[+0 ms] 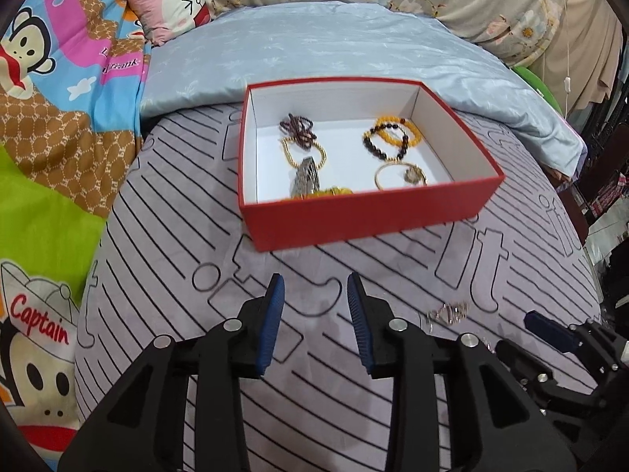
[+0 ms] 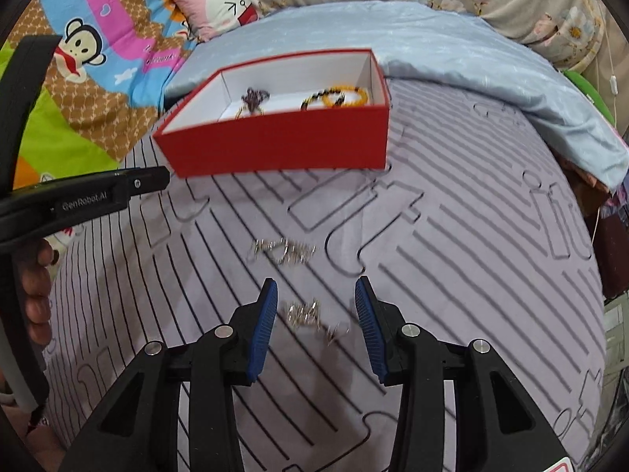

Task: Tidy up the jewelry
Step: 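Move both tools out of the box toward the silver pendant necklaces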

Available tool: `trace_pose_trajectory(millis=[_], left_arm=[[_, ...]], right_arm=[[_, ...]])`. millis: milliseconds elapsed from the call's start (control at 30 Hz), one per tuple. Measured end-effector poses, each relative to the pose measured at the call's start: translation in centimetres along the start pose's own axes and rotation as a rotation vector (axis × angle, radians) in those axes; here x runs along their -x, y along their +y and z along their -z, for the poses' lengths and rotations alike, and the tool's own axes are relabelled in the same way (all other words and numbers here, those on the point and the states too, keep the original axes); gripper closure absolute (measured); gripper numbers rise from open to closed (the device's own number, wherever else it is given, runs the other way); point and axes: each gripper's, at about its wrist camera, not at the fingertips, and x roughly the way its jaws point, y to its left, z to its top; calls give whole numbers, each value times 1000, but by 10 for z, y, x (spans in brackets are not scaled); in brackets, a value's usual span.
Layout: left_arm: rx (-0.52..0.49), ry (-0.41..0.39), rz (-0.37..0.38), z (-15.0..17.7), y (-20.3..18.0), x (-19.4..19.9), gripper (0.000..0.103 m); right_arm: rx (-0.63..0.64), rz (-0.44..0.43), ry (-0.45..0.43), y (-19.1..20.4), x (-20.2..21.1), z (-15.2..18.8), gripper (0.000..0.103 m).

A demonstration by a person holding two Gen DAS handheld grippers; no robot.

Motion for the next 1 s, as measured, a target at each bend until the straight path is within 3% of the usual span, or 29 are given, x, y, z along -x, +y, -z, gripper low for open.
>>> trace_pose_trajectory(millis=[533,767,833,1000], left_arm=[[-16,71,2,34,-8,-6,70],[-21,73,9,34,-11,-6,64],[-22,77,12,35,-13,-7,64],[-29,85,18,36,-17,-9,64]], right_arm=[[36,19,35,5,-23,12,63],[44,45,38,4,-20,14,77],[33,49,39,1,-19,15,86],[-11,28,45,-7,-17,17,91]])
